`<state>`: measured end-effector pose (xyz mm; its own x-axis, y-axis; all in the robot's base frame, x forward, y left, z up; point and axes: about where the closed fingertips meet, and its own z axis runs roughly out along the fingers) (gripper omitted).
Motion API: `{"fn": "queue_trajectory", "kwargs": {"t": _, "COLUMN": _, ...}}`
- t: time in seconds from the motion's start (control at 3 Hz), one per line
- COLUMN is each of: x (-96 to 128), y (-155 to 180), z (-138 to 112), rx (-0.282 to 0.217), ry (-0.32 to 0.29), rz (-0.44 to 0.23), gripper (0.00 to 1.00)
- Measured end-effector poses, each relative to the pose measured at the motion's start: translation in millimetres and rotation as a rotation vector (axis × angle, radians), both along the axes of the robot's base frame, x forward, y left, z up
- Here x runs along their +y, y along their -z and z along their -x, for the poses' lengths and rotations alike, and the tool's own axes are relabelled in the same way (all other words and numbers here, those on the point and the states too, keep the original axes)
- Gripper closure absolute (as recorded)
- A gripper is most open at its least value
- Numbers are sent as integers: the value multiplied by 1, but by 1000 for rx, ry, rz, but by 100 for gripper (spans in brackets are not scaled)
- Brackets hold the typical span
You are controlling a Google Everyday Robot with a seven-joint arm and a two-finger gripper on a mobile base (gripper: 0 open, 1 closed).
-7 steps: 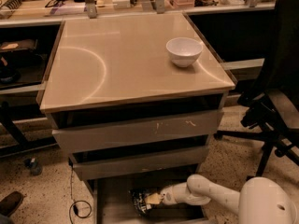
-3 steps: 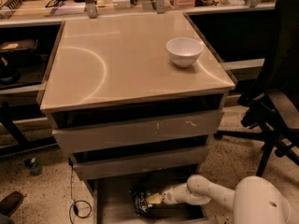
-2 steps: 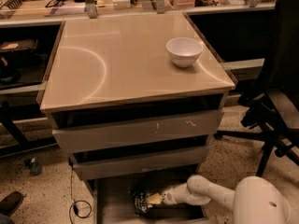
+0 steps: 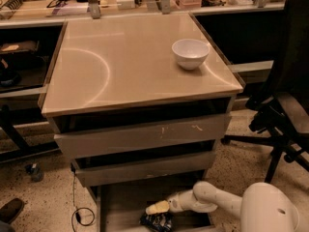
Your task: Place blue chip bag into bottom drawer
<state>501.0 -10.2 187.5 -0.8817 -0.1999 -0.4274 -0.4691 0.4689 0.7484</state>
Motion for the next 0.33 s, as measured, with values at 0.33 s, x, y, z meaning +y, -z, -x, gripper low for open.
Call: {"fn": "queue_trajectory", "kwargs": {"t": 0.33, "x": 0, "y": 0, "z": 0, "rx": 0, "ry": 0, "rz": 0, "gripper": 0}}
